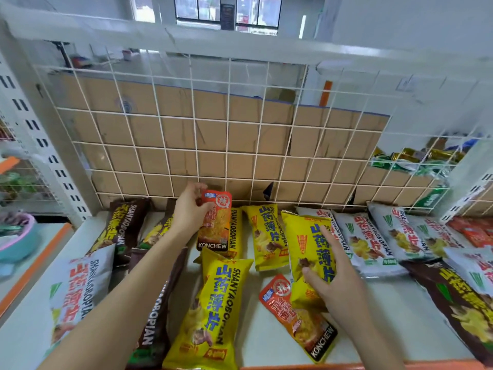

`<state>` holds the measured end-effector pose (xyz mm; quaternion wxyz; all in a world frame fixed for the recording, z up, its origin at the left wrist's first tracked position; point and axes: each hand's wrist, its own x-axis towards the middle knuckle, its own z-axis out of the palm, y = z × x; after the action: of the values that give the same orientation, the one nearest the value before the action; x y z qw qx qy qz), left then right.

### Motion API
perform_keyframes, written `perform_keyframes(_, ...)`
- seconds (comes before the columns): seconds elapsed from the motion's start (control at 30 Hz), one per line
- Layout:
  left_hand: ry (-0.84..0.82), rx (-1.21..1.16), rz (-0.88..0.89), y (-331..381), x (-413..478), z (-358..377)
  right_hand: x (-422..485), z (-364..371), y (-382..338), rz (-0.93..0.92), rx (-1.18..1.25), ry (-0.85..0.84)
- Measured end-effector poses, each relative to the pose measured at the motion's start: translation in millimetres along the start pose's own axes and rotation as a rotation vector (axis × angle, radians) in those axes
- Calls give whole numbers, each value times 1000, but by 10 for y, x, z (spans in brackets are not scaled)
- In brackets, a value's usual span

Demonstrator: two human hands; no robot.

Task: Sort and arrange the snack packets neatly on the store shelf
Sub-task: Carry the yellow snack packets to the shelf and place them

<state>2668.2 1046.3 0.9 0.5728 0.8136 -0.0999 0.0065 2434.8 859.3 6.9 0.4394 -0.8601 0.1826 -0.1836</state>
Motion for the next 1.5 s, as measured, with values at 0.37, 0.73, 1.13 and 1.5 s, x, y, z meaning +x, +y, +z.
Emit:
perform_keyframes(0.37,-68,458,232,34,-225,123,-32,-88,60,9,14,18)
perform_keyframes(0.73,-745,566,544,270,-1322,679,-102,-399,285,10,13,31)
perform_keyframes(1.13,-713,954,495,254,-1434,837,-145,-651,557,-24,18,-12)
perform_keyframes(1.5,-347,512,320,428,-1117,385,-68,-607,546,-52,18,-28)
